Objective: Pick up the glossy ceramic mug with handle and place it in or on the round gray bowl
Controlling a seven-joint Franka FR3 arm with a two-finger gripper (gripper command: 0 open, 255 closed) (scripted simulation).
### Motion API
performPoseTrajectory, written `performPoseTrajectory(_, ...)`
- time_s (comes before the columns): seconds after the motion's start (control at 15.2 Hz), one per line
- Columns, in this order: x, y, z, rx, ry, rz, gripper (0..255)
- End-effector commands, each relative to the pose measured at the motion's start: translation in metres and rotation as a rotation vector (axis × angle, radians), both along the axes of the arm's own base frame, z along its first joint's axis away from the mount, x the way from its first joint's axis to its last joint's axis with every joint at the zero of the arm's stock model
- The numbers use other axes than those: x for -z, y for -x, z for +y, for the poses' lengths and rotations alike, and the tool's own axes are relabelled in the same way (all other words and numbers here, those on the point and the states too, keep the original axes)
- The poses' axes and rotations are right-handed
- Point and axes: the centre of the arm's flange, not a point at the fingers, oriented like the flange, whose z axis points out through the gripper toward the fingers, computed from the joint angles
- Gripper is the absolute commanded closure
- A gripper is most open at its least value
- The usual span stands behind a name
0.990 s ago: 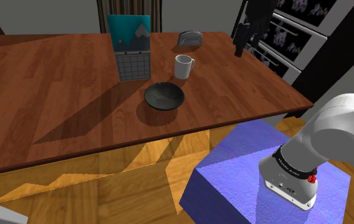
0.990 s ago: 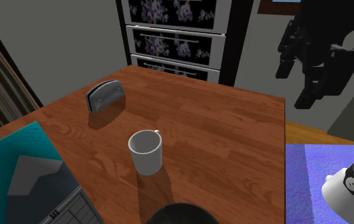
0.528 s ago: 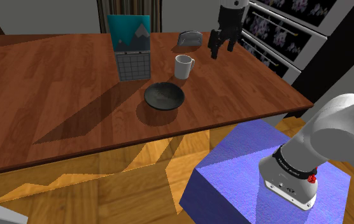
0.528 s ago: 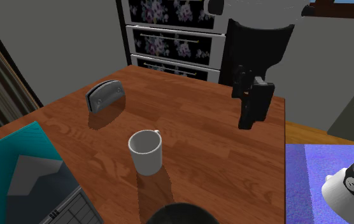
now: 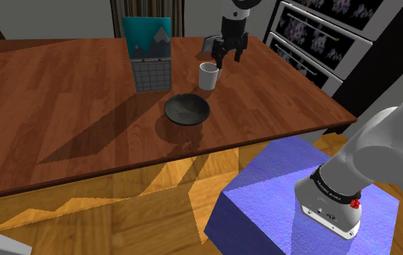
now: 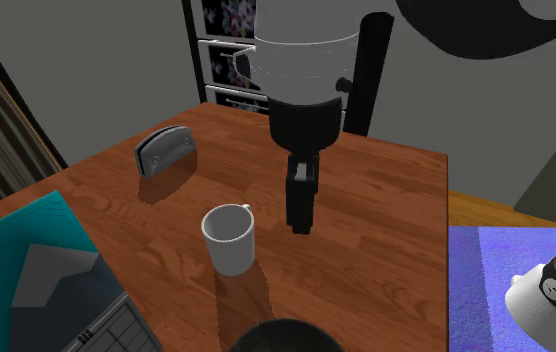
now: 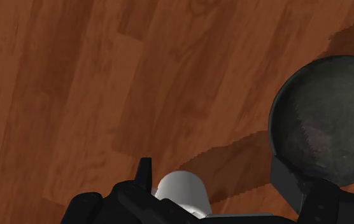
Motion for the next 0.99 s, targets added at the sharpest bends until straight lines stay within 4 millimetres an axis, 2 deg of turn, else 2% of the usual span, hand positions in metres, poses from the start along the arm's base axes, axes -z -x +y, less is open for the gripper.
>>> performPoseTrajectory(0.0,0.013,-0.024,-0.001,0.005,-0.006,-0.001,0)
performPoseTrajectory(0.59,0.068,-0.126,-0.003,0.028,-0.03,-0.005,0)
performPoseTrajectory(0.92,0.094,-0.124,-0.004,0.028,-0.03,-0.005,0)
